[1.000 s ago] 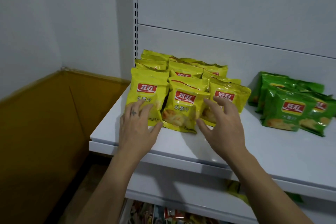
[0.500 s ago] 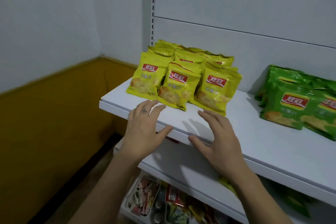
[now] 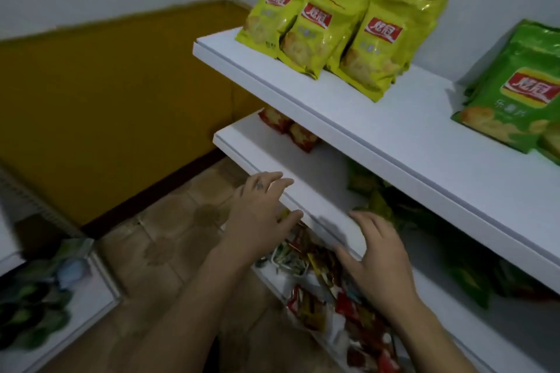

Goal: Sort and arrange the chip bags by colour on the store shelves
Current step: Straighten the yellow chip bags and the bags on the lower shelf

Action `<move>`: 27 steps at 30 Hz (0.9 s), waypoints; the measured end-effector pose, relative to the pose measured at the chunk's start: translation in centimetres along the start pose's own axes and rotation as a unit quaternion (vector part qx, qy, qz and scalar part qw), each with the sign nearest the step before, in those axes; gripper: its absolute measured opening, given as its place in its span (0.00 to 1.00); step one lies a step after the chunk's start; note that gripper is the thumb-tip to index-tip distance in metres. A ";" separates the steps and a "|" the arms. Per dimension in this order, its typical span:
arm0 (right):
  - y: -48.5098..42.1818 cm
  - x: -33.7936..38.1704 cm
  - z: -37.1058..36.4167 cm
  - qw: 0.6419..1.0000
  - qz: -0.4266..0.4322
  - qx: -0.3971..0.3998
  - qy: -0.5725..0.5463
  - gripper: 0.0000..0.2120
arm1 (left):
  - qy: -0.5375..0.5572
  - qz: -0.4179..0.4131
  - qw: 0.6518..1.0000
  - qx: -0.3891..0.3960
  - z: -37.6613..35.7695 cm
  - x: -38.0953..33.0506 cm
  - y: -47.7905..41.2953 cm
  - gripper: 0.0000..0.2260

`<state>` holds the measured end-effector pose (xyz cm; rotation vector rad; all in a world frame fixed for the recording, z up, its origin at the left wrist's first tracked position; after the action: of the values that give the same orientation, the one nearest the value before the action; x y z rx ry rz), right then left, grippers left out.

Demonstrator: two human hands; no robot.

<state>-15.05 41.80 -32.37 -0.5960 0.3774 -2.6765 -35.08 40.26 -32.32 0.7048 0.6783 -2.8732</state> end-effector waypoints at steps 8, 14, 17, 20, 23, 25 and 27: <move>2.7 -7.6 -5.2 0.990 -0.117 0.055 0.061 0.28 | 0.059 0.034 0.987 0.143 -8.8 0.1 4.2 0.26; 1.0 -13.8 -9.5 0.960 -0.189 0.123 0.165 0.39 | 0.072 0.014 0.976 0.205 -12.3 1.0 5.2 0.28; 0.8 -15.8 -11.1 0.943 -0.239 0.161 0.166 0.42 | 0.072 -0.002 0.976 0.204 -12.5 1.2 5.4 0.28; 1.1 -16.1 -11.2 0.939 -0.239 0.164 0.187 0.35 | 0.078 -0.006 0.975 0.208 -12.1 1.0 6.1 0.27; 0.7 -15.6 -10.4 0.939 -0.235 0.130 0.212 0.23 | 0.087 0.000 0.976 0.201 -11.5 1.1 6.6 0.26; 0.6 -15.3 -10.0 0.946 -0.236 0.115 0.189 0.19 | 0.095 0.006 0.976 0.197 -11.1 1.4 7.1 0.25; 1.2 -14.9 -9.8 0.954 -0.233 0.109 0.157 0.15 | 0.096 0.012 0.974 0.206 -11.0 1.4 7.5 0.25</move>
<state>-6.55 48.58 -46.62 -0.2068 0.0142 -3.2188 -30.26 38.42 -44.68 1.0414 0.0786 -2.9752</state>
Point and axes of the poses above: each hand's wrist, its own y-axis away from the middle knuckle, its own z-axis out of the back of the hand, x = y × z, the point moved 10 cm from there along -y, towards the middle knuckle, and after that the axes turned 8 degrees about -x, right-handed, at the moved point
